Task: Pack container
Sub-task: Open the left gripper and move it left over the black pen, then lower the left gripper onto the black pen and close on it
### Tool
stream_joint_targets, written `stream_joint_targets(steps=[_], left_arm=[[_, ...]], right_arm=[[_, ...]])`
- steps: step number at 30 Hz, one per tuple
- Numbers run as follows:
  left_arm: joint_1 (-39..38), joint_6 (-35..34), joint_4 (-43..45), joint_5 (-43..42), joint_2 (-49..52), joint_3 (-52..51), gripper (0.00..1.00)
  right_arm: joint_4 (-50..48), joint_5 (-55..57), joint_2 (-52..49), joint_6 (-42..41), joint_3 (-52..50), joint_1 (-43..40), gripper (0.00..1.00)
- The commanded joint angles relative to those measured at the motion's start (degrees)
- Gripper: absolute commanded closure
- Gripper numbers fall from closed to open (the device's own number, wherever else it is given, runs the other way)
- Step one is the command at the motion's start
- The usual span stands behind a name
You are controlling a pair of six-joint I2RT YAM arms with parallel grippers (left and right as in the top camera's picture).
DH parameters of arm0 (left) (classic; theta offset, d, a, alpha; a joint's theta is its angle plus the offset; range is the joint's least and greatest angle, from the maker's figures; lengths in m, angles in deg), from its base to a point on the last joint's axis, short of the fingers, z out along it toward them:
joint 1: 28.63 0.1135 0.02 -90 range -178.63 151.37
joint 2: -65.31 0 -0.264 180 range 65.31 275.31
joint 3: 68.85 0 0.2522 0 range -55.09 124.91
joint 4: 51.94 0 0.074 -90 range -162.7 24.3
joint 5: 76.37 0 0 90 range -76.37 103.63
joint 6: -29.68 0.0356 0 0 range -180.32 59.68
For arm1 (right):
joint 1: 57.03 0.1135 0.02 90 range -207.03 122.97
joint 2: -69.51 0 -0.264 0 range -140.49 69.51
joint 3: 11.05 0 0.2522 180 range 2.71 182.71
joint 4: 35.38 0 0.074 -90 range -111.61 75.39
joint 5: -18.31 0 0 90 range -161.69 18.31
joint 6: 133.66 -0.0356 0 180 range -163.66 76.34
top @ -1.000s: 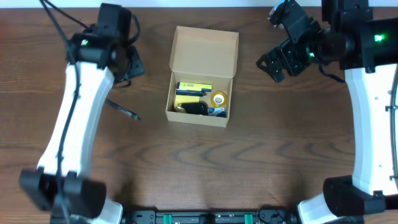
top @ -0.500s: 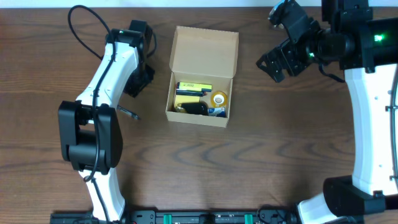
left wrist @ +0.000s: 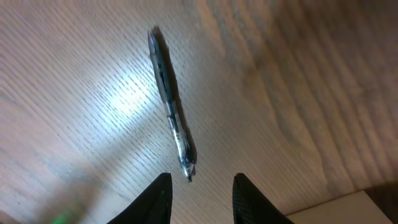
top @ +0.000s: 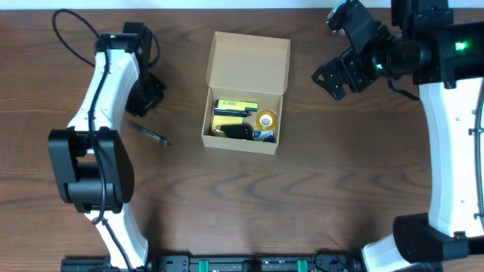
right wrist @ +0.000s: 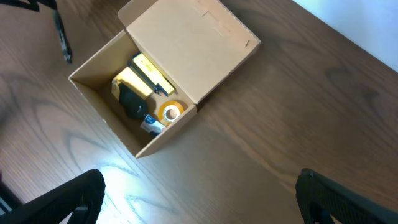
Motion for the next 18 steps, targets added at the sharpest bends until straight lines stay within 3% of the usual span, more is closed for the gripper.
stream_joint_targets(steps=[1,9,11,18], left_arm=[[-0.11,3.69,-0.42,-0.81,-3.45,0.00,0.67],[0.50,6.01,-5.22,1.73,-8.96,-1.75,0.66],[0.81,6.05,-6.62,5.40,-12.28,-5.14,0.60],[1.99,6.71,2.58,3.28,-23.76,-22.36,0.56]], right_arm=[[0.04,-0.20,-0.15,0.63,0.48,-0.24,0.01],[0.04,-0.17,-0.15,0.63,0.48,-0.24,0.01],[0.04,-0.17,-0.15,0.63,0.48,-0.24,0.01],[0.02,-0.17,-0.15,0.63,0.48,-0.24,0.01]])
